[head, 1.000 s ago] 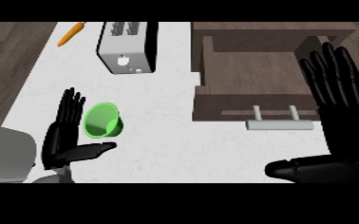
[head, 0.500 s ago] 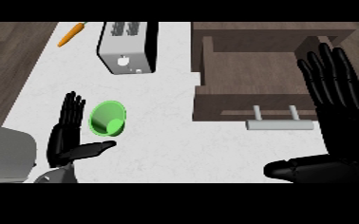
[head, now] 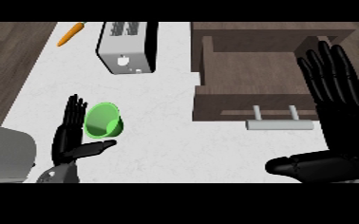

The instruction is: Pick up the cup, place it into the drawer and close the drawer

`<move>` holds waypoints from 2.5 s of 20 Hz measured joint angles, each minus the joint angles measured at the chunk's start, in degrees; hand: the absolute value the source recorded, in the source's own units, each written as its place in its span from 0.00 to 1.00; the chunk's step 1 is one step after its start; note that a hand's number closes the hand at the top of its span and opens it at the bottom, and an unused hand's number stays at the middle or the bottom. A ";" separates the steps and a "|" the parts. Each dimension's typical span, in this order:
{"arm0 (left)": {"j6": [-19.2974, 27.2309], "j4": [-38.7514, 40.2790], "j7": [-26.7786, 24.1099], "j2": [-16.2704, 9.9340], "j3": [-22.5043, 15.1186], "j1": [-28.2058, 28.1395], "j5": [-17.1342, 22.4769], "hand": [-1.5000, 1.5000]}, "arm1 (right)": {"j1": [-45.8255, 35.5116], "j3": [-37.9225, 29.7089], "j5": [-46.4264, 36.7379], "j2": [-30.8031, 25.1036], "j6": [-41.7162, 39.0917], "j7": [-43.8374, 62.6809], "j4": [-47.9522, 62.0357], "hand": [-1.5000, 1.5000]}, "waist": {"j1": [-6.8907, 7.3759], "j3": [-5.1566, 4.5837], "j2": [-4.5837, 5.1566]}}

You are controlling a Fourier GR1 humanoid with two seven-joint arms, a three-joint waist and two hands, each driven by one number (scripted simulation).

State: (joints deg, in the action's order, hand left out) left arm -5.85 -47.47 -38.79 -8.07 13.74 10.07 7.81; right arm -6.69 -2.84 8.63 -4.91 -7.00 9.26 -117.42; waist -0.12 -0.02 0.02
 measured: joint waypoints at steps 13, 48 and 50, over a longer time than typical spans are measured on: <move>-3.58 17.11 -11.45 -0.84 0.53 6.88 -0.20 0.00 | 0.54 0.37 -0.15 0.27 0.01 0.54 -1.55 0.00 | -0.15 -0.01 0.04; -8.00 22.51 -18.43 0.43 1.46 11.77 3.45 1.00 | 0.69 -1.72 1.88 -0.97 -1.07 1.95 -2.49 0.00 | -0.18 -0.03 0.05; -7.63 20.85 -18.55 0.44 1.40 11.13 3.70 1.00 | 0.93 -1.76 1.93 -0.88 -0.71 2.57 -3.40 0.00 | -0.11 -0.02 0.00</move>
State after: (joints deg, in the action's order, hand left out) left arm -13.48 -26.62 -57.34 -7.63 15.14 21.20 11.52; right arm -5.76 -4.60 10.56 -5.79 -7.72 11.83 -120.82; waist -0.23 -0.03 0.02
